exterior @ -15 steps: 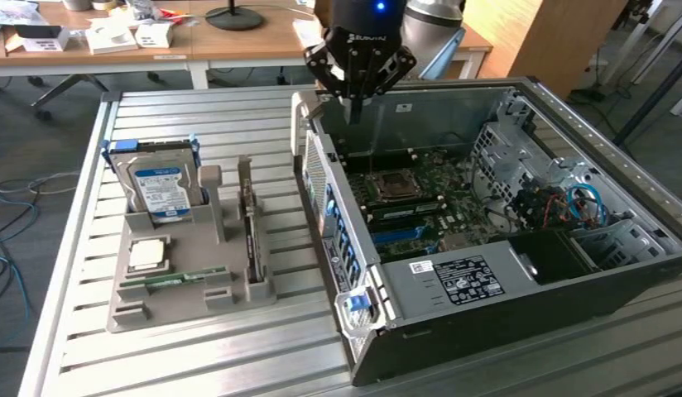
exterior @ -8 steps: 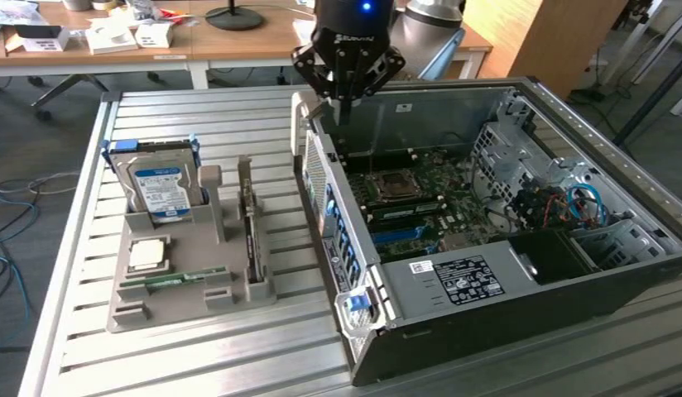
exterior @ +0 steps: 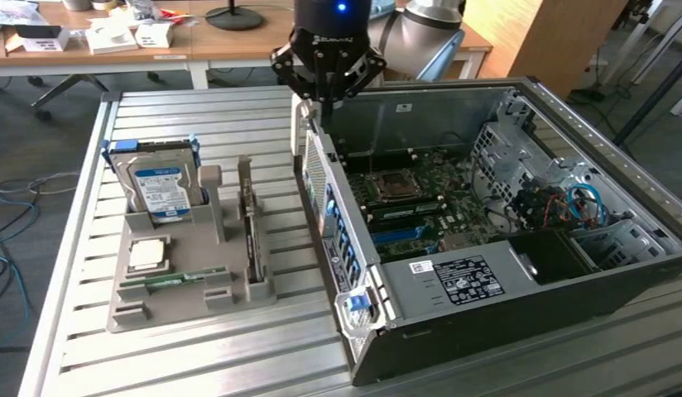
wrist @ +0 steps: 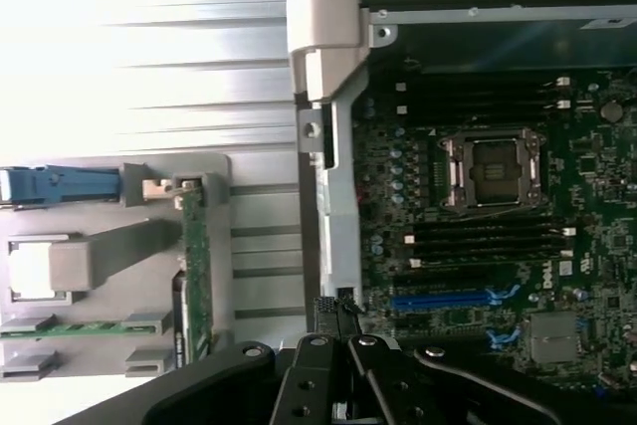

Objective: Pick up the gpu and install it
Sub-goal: 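Reach for the gpu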

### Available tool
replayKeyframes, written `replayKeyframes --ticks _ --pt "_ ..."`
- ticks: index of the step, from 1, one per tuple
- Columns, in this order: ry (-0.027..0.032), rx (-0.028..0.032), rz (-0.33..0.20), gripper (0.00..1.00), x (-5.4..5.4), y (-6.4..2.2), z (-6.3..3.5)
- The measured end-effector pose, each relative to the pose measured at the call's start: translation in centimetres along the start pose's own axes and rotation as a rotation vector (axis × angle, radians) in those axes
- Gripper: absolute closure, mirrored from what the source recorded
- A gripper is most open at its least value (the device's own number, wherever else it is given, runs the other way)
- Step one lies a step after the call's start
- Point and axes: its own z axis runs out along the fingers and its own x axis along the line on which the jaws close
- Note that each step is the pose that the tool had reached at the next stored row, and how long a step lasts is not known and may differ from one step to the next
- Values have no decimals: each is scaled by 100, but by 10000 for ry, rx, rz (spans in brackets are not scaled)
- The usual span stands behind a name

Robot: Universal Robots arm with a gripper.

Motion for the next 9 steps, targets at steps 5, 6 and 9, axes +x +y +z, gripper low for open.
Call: replayKeyframes --ticks 5,6,9 --pt "-1 0 5 89 117 -9 2" --pt "-1 0 6 89 142 -11 3" --pt "-1 0 12 89 214 -17 4"
